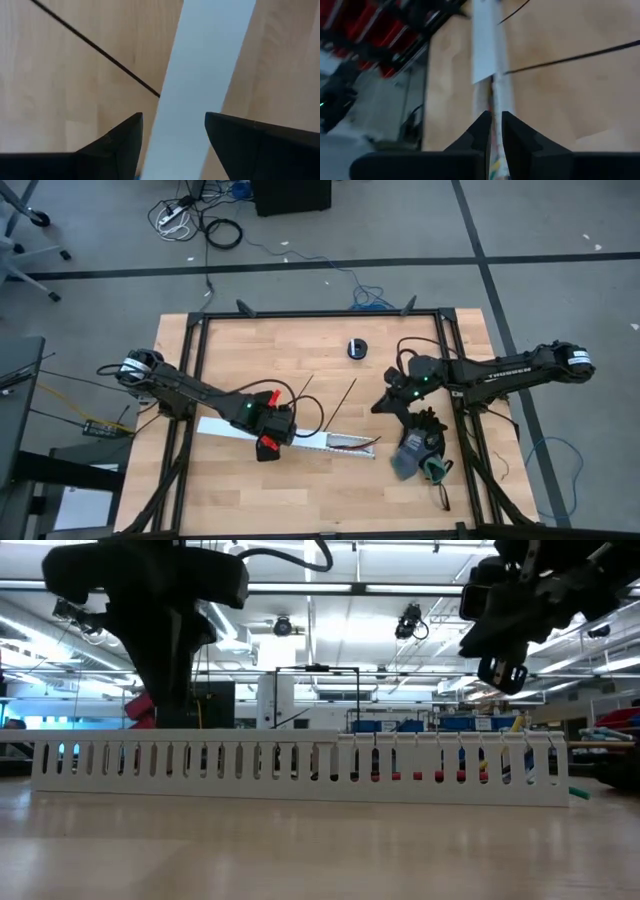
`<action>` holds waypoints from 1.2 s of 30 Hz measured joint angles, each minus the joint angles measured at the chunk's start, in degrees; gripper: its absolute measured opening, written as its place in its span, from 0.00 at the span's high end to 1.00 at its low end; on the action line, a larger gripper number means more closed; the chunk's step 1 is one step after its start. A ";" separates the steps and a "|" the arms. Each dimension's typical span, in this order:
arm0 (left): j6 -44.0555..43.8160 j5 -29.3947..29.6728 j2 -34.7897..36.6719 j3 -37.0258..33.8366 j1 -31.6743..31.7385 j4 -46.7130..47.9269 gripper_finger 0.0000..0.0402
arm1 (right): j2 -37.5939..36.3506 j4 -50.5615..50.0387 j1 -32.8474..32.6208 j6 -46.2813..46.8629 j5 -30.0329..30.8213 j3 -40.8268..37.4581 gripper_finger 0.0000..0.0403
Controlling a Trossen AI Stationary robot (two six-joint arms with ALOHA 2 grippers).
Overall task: Ziptie cables
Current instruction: Close the white cable duct
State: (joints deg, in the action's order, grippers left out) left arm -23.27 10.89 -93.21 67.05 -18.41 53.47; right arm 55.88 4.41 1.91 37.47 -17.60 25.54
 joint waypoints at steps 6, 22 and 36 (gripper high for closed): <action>3.01 4.09 -0.02 0.00 0.46 -1.27 0.40 | 0.00 0.35 0.00 1.96 7.15 0.00 0.90; -2.42 4.22 -0.02 0.00 -0.07 -1.58 0.10 | 0.00 2.38 0.00 4.53 5.11 0.00 0.90; -0.09 -1.81 -0.04 0.01 -0.66 0.68 0.10 | 0.00 0.66 -0.04 -2.19 -0.61 0.00 0.90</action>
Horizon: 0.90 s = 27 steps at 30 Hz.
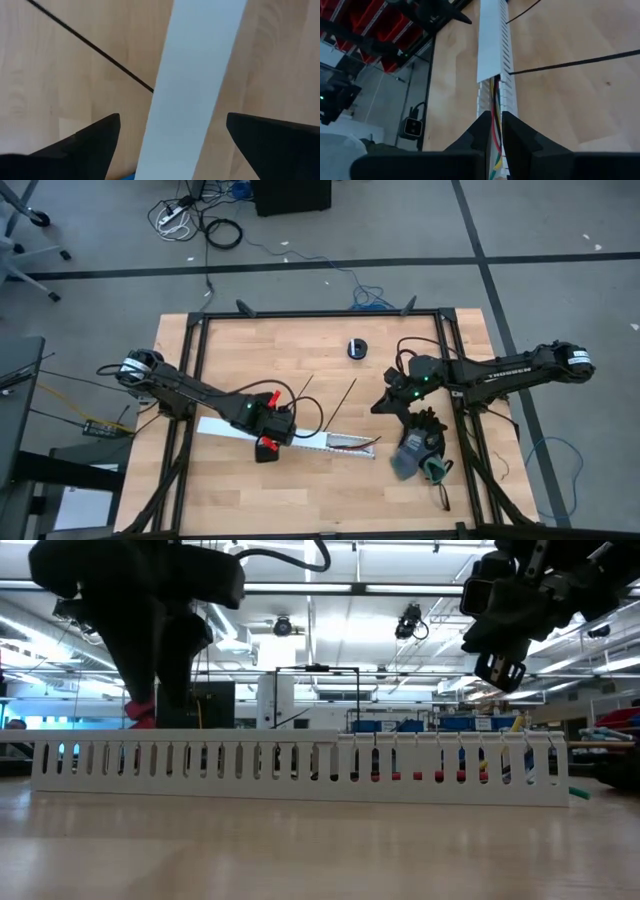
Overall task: Ziptie cables
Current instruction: Close the white cable duct
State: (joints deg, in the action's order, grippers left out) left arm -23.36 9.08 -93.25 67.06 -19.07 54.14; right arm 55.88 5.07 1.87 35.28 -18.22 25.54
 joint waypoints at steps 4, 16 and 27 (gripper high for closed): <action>1.60 -1.40 0.00 -0.02 -0.20 0.05 0.10 | 0.06 0.00 -0.02 -0.91 0.00 0.00 0.90; 2.20 -6.64 -2.09 -3.32 -0.22 2.72 0.10 | 0.24 -0.01 -5.32 -1.00 1.17 0.00 0.90; 1.94 -6.75 -3.78 -3.71 -0.20 2.41 0.10 | 0.24 -0.03 -6.80 -1.00 3.50 0.00 0.90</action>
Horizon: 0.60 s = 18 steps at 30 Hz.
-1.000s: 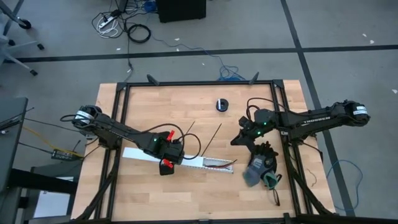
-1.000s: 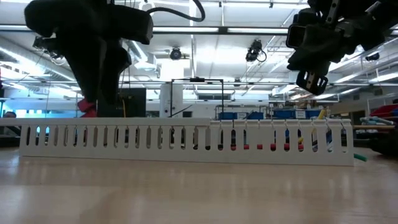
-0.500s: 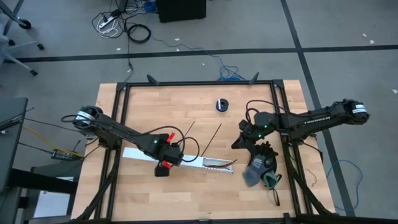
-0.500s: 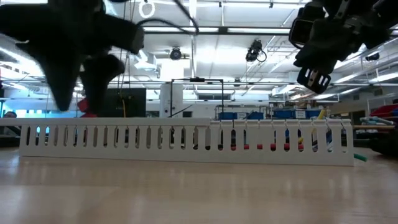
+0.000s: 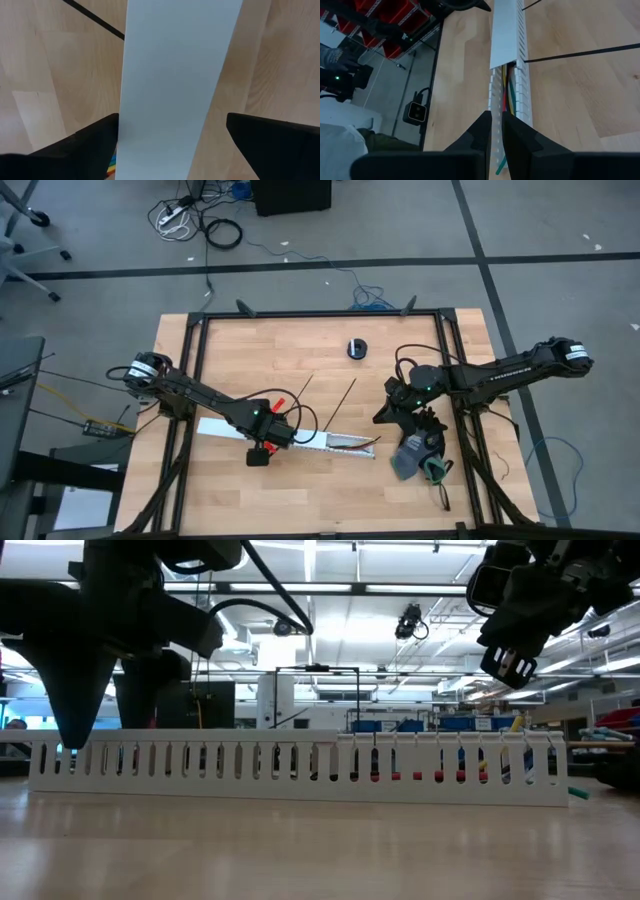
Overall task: Ziptie cables
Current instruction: Close the white cable duct
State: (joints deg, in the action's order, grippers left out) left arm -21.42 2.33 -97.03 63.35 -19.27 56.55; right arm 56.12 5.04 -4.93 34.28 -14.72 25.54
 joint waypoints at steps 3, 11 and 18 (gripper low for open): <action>-0.74 -0.16 0.00 0.42 0.00 0.04 0.12 | 0.00 0.00 0.04 -0.74 0.02 0.00 0.90; -2.95 -0.38 0.00 2.32 0.24 -4.87 0.34 | 0.00 1.39 0.04 -4.15 0.58 0.00 0.90; -2.98 -1.58 0.11 2.43 0.24 -7.02 0.54 | 0.02 3.35 0.04 -2.59 0.02 0.00 0.90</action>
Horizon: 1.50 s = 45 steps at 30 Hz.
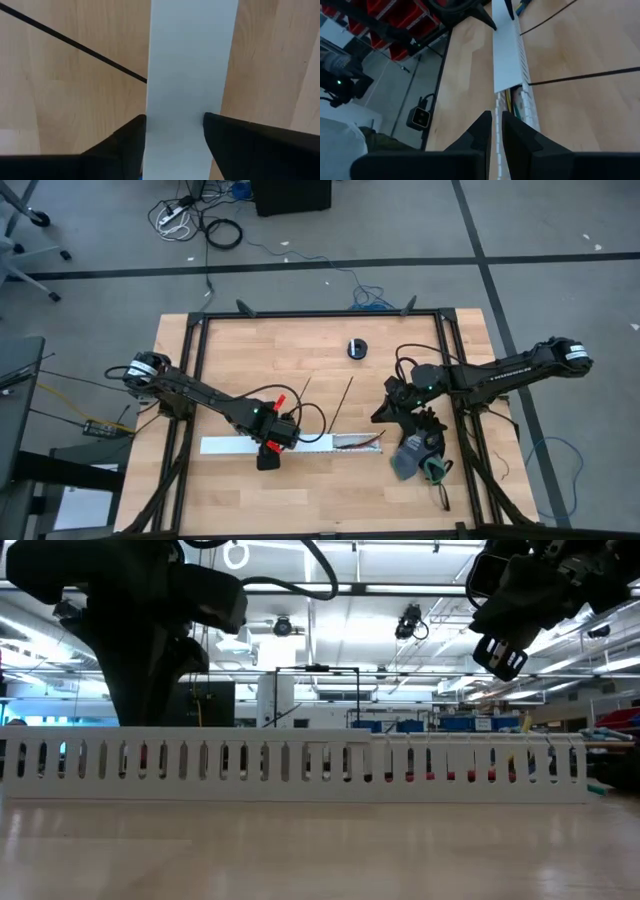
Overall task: Ziptie cables
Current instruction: Close the white cable duct
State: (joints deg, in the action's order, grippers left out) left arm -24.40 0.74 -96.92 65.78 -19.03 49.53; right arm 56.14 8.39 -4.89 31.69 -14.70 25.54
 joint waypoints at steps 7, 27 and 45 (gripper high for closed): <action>0.12 -0.05 0.00 -0.02 -0.04 -1.20 0.48 | 0.00 0.12 0.00 1.73 0.02 0.00 0.90; -6.22 -3.47 -0.22 2.71 1.05 2.21 0.17 | 0.00 -3.53 0.00 3.24 -0.10 0.00 0.90; 0.70 1.96 -0.11 12.74 -3.68 11.95 0.20 | 0.00 -3.77 -0.65 6.96 0.10 0.00 0.90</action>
State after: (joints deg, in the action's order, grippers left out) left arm -23.70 2.70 -97.03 78.52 -22.71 61.48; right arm 56.14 4.62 -5.53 38.66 -14.60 25.54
